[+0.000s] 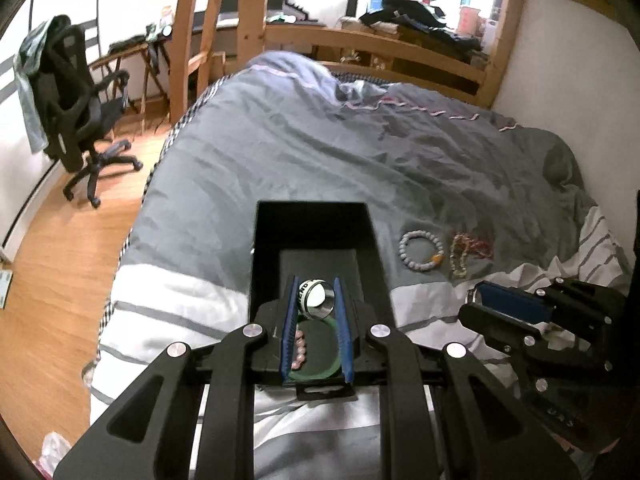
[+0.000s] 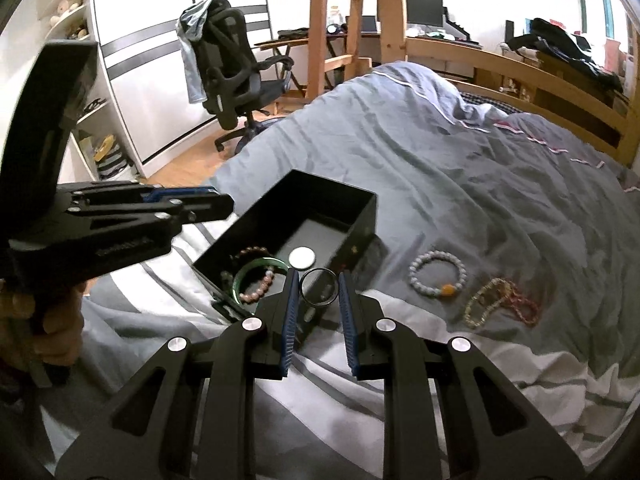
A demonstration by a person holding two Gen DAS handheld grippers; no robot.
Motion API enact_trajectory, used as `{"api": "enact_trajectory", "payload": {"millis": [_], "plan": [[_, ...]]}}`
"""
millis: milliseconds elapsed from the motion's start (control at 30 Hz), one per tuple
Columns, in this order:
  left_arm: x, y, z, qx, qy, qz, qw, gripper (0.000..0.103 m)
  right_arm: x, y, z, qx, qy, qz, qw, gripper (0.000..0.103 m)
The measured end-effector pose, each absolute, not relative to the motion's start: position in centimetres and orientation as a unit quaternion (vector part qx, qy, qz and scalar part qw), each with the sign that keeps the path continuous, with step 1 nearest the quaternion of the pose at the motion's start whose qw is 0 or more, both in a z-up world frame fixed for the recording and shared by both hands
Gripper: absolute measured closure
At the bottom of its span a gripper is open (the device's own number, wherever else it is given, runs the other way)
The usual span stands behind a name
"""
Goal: Organize jewelry
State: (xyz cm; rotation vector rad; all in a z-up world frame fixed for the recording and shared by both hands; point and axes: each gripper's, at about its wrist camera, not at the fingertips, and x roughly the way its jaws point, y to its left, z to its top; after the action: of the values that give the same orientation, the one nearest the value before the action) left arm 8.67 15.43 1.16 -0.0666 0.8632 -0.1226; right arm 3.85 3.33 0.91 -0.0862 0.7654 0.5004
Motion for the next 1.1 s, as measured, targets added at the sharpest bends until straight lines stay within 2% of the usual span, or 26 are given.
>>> {"api": "enact_trajectory", "payload": {"millis": [633,700,733,767,867,933,967,1033,1100], "plan": [[10.4,18.5,-0.2,-0.091,0.444,-0.052,0.890,0.085,6.0,8.1,-2.2,-0.063,0.392,0.274,0.876,0.082],[10.4,18.5,-0.2,-0.093,0.443,-0.047,0.890,0.082,6.1,8.4,-2.8,-0.062,0.397,0.275,0.874,0.074],[10.4,18.6,-0.2,-0.095,0.443,-0.047,0.890,0.075,6.1,8.3,-2.9,-0.060,0.397,0.276,0.873,0.058],[10.3,18.6,-0.2,-0.096,0.442,-0.046,0.891,0.061,6.0,8.2,-2.9,-0.055,0.395,0.276,0.875,0.038],[10.0,18.8,0.4,-0.099,0.426,-0.036,0.899,0.035,5.5,7.2,-2.6,-0.038,0.379,0.275,0.883,0.023],[9.7,18.9,0.9,-0.107,0.411,-0.036,0.905,0.028,5.4,6.6,-2.3,-0.034,0.376,0.262,0.888,0.013],[9.6,19.0,1.2,-0.112,0.405,-0.035,0.907,0.019,5.3,5.9,-2.0,-0.031,0.369,0.251,0.894,0.012],[9.3,19.2,1.6,-0.119,0.391,-0.029,0.912,0.010,5.3,4.7,-1.6,-0.025,0.367,0.237,0.899,0.010],[9.2,19.1,1.9,-0.123,0.381,-0.033,0.916,0.008,5.4,3.0,-1.1,-0.018,0.369,0.216,0.904,0.005]]}}
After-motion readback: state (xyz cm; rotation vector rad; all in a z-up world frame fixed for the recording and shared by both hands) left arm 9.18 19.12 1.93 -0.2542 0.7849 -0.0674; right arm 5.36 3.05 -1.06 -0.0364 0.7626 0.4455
